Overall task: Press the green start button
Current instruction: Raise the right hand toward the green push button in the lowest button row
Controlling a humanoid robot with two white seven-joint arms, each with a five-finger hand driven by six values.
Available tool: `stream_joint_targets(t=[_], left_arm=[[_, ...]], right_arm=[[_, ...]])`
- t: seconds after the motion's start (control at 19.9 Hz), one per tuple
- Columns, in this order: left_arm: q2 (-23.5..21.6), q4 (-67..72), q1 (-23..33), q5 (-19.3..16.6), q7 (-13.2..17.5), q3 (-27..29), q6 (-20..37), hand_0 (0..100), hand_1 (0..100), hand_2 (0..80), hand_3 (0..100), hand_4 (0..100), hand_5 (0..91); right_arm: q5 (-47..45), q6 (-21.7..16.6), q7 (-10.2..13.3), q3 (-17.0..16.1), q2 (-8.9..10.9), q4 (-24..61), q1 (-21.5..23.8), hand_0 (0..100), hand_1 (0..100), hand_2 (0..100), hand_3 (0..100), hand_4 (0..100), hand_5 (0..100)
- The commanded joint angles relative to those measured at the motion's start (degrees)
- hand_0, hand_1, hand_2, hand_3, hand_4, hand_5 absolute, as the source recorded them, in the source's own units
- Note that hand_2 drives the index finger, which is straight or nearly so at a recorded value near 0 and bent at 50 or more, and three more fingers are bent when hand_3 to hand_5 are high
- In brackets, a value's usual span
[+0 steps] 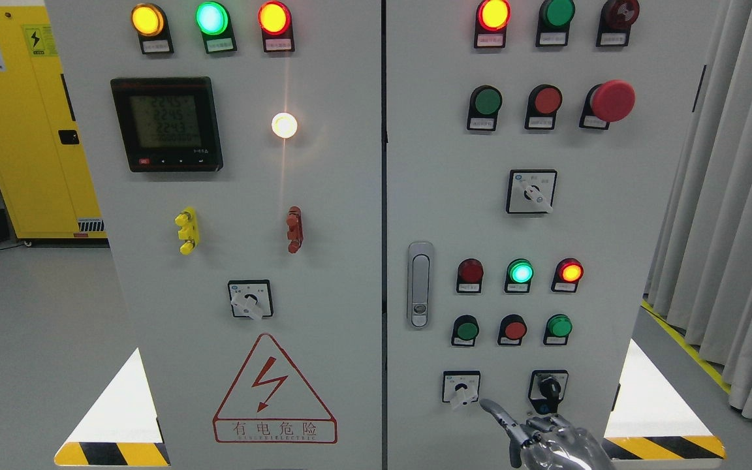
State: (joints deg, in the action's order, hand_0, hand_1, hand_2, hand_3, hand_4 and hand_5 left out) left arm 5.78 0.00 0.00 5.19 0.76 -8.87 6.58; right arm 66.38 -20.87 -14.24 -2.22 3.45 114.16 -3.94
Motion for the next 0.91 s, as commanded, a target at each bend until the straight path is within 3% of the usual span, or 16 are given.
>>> stream_joint_targets(t=[0.0, 0.35, 0.55, 0.86], left_arm=[[0.1, -1.7, 0.4, 0.1, 0.0, 0.0, 0.0, 12, 56, 0.0, 0, 0, 0.0], [0.1, -1.7, 0.4, 0.0, 0.0, 0.0, 0.0, 12, 56, 0.0, 0, 0, 0.0], [0.1, -1.7, 0.4, 0.0, 0.0, 0.0, -0.1, 12, 56, 0.0, 0, 0, 0.0], [0.1, -1.7, 0.4, 0.0, 0.0, 0.0, -0.1, 12, 56, 0.0, 0, 0, 0.0]], right_arm=[[0.8, 0.0, -0.1, 0.5, -0.02, -4.9, -5.3, 25, 61, 0, 70, 67, 49], [1.2, 0.1, -0.1, 1.0, -0.02, -7.6, -8.9, 25, 61, 0, 70, 67, 48], [1.2, 0.2, -2.4, 1.0, 0.06, -7.6, -9.9, 24, 61, 0, 69, 67, 46], [1.2, 0.2, -2.5, 1.0, 0.06, -8.3, -10.8, 24, 61, 0, 69, 66, 45]])
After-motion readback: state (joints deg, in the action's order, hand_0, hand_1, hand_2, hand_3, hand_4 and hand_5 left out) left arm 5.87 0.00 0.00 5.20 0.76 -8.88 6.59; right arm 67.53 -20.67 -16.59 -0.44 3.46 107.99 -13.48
